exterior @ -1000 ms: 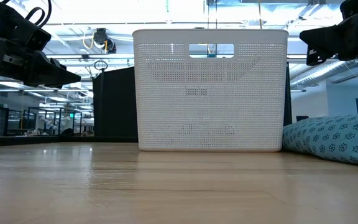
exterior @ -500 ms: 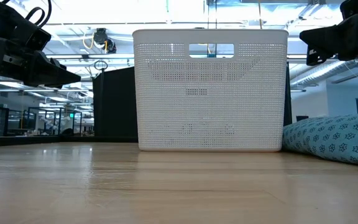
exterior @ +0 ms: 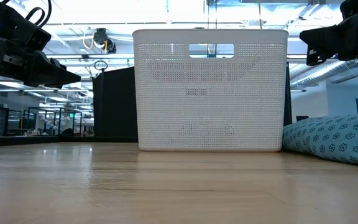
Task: Pick & place medical supplies in basket/bin
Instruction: Return to Home Position
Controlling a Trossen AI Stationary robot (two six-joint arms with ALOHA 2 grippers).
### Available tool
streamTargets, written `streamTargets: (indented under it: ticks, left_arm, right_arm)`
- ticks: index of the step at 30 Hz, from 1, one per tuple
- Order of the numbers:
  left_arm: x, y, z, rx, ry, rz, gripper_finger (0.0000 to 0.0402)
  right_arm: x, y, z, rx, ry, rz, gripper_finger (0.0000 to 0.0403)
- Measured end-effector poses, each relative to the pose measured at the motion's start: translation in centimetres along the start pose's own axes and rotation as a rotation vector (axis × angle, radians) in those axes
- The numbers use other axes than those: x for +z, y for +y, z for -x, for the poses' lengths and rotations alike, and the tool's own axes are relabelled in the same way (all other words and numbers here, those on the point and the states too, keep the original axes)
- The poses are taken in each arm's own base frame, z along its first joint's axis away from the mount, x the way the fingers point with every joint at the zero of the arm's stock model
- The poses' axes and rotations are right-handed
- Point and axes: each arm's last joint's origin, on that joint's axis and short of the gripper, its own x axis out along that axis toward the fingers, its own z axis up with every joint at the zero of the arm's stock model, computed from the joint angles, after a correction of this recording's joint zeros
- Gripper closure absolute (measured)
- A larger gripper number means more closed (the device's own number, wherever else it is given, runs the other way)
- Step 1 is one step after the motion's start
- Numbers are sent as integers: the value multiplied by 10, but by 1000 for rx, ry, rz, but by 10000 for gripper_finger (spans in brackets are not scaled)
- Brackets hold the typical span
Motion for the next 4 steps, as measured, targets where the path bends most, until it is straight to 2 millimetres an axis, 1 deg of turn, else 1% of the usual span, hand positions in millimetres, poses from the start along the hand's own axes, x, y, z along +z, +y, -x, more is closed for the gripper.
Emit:
streamTargets:
  ticks: [4]
  left_arm:
    - [0, 0, 0, 0, 0, 0, 366]
  right_arm:
    - [0, 0, 0, 0, 0, 0, 403]
